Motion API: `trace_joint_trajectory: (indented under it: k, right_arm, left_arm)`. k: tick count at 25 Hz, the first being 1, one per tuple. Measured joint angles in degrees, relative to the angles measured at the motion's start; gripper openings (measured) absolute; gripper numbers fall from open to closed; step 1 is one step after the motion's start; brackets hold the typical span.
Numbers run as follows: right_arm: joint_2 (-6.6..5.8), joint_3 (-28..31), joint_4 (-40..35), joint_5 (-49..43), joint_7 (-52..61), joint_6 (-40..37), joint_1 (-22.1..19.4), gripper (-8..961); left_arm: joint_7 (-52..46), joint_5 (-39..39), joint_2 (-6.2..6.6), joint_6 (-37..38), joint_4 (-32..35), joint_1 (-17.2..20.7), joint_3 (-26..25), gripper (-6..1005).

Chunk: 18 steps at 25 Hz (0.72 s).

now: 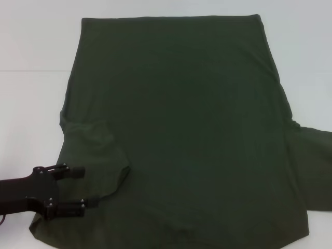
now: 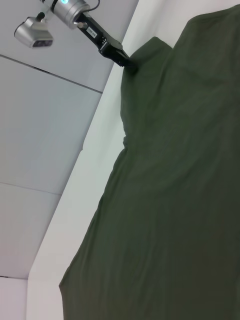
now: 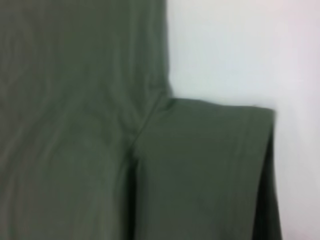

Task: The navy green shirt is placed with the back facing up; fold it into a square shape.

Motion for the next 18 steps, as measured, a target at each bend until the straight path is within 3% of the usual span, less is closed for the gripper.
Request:
trace_joint_trajectory:
  k: [18]
  right_arm:
    - [-1.03,7.78,-7.92,0.2,-0.19,-0.81,-0.97,4]
  left_arm:
    - [-0.68,0.31,0.35,-0.12,0.06,-0.04,-0.09,887]
